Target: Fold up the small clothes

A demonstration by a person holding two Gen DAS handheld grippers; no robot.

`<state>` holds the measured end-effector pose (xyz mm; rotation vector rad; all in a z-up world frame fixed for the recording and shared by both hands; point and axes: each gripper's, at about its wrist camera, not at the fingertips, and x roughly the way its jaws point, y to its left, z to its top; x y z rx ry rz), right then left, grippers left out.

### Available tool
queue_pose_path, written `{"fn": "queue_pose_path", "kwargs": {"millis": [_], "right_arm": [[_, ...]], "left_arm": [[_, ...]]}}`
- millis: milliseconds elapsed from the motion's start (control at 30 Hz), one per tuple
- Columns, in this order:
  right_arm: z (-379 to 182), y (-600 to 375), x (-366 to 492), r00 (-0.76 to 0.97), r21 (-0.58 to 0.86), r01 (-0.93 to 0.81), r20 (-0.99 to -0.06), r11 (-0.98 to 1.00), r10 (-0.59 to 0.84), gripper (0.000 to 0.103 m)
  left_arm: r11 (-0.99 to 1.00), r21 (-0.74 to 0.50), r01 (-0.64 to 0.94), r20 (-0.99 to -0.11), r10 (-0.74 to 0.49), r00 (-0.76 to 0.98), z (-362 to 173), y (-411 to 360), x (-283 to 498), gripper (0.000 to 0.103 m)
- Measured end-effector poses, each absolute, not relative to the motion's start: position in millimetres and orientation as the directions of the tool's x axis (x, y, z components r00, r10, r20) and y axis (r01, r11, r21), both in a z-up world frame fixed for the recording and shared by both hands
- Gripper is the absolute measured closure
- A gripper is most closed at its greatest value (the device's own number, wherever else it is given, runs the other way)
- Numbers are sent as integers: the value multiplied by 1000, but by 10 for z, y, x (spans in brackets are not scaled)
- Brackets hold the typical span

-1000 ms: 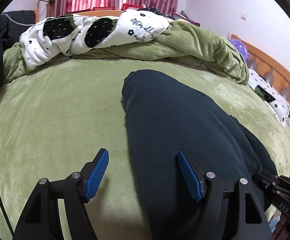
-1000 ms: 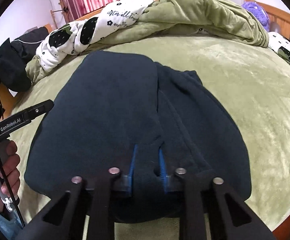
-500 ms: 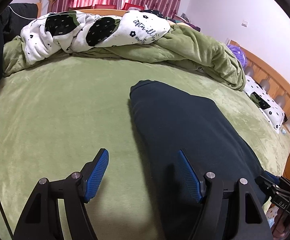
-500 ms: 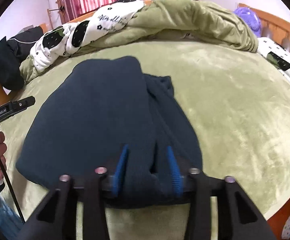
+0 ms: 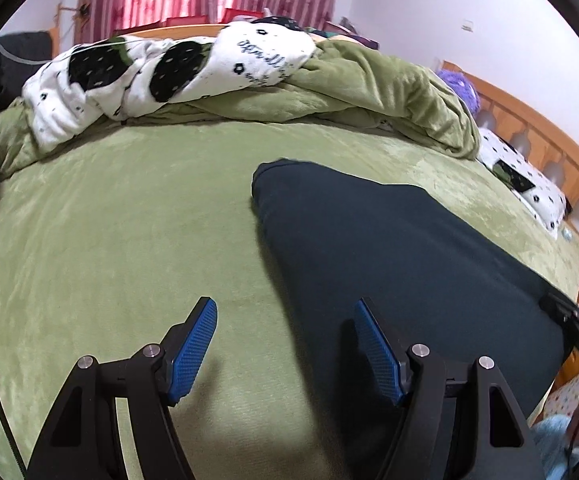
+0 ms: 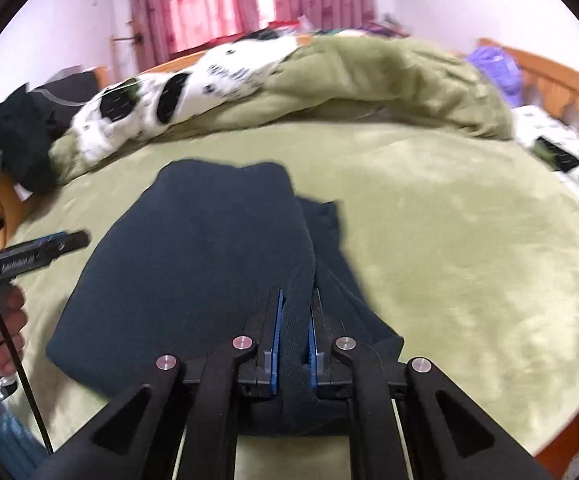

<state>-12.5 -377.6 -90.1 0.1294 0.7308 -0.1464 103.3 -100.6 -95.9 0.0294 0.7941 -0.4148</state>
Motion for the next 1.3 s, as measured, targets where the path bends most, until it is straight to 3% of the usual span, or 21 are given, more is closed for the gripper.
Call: {"fn": "queue_pose_path", "kwargs": {"millis": [233, 433, 767, 1033, 1300], "right_arm": [[-1307, -3977, 21, 613, 48, 242, -782, 969, -114, 90], [-1143, -3928, 20, 656, -1, 231, -738, 973, -157, 79], [-1496, -4112, 343, 602, -1, 257, -782, 966, -161, 79], [-1366, -4163, 202, 631, 63, 260, -766, 964, -120, 78], [-1462, -4194, 32, 593, 38, 238, -797, 971, -114, 68]], "left_arm": [[915, -160, 370, -693, -371, 618, -922, -1108, 1043, 34], [911, -171, 376, -707, -379, 597, -991, -1192, 1151, 34], [898, -173, 404, -756, -384, 530, -1274, -1364, 1058, 33], [885, -130, 446, -763, -377, 525, -1274, -1348, 633, 33], [888, -147, 435, -760, -383, 524, -1390, -1217, 430, 32]]}}
